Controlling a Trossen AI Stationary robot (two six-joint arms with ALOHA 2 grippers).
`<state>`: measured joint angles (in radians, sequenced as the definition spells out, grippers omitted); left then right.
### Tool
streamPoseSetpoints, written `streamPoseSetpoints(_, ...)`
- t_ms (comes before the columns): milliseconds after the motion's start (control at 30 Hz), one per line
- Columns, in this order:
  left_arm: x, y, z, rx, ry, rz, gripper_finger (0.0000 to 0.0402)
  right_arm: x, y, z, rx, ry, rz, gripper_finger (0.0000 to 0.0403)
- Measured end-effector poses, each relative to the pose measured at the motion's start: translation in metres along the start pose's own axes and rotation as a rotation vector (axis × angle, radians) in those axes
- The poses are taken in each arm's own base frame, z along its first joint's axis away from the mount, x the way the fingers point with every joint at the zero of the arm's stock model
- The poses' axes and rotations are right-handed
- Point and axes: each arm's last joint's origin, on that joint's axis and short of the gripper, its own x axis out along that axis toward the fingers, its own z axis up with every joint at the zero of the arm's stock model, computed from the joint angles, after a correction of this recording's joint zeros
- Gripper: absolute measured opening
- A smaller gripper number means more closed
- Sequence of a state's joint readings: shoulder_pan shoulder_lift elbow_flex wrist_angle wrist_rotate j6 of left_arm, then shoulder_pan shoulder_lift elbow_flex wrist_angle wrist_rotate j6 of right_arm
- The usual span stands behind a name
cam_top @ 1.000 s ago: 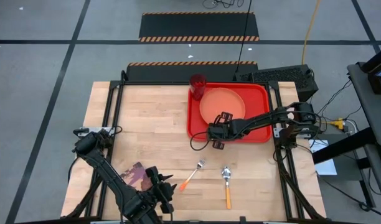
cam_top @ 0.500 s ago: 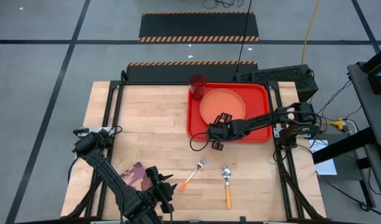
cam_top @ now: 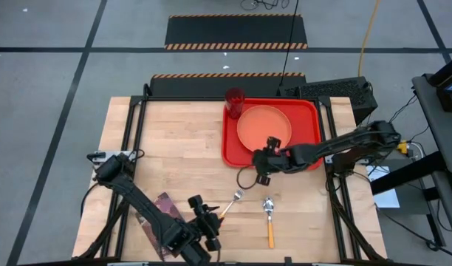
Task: Pick and place plate/cup/fork/spoon on tray
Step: Put the orange fork beside the orange plate on the red tray
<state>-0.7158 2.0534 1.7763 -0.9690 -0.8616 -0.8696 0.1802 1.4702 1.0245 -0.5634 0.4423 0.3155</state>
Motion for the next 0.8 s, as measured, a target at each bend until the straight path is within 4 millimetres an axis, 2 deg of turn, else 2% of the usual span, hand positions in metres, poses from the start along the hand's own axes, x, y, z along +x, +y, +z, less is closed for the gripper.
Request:
streamPoseSetpoints(233,0.032,-0.004,0.006,0.0,0.02,-0.016,0.0191,-0.036,0.007,-0.01,0.04,-0.035,0.059,0.0116)
streamPoseSetpoints(333,0.048,-0.002,0.005,-0.095,0.064,-0.001,0.0191,-0.046,0.01,-0.016,0.053,-0.06,0.085,0.0116)
streamPoseSetpoints(567,0.097,0.002,-0.005,-0.26,0.238,0.013,0.0191,-0.052,0.008,-0.035,0.099,-0.061,0.11,0.0116)
streamPoseSetpoints(667,0.117,0.001,-0.014,-0.27,0.318,0.012,0.0191,-0.053,0.006,-0.04,0.143,-0.059,0.112,0.0116)
streamPoseSetpoints(800,0.134,0.002,-0.019,-0.255,0.384,-0.002,0.0191,-0.055,0.004,-0.04,0.166,-0.068,0.119,0.0116)
